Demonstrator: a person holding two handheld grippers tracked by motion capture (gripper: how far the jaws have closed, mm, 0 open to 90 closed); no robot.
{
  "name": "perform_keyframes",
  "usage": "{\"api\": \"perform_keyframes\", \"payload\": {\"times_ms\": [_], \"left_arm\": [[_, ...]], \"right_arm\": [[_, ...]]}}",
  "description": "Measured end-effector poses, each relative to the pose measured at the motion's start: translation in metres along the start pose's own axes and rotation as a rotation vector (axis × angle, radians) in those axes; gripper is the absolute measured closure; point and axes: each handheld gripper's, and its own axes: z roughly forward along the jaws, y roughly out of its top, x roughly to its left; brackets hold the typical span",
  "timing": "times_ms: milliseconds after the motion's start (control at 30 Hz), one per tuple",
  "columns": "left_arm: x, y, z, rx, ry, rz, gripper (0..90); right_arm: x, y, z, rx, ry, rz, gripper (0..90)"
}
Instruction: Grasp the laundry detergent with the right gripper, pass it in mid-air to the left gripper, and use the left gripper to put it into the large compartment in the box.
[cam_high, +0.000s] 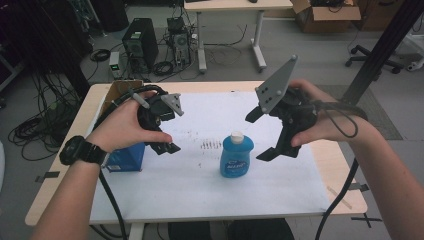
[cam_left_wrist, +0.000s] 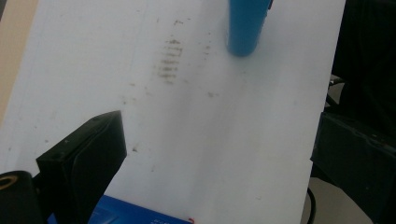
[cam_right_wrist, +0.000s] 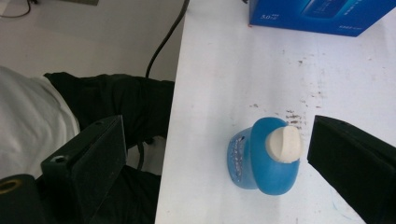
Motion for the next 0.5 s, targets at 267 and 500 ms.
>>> {"api": "perform_keyframes", "payload": {"times_ms": [267, 500], "left_arm": [[0.001, 0.0, 0.002, -0.004, -0.003, -0.007, 3.5], [0.0, -0.001, 0.005, -0.007, -0.007, -0.011, 3.5]], "right_arm": [[-0.014, -0.02, -0.006, -0.079, -0.015, 0.027, 3.5], [-0.026, -0.037, -0.006, -0.128, -0.029, 0.056, 3.0]]}}
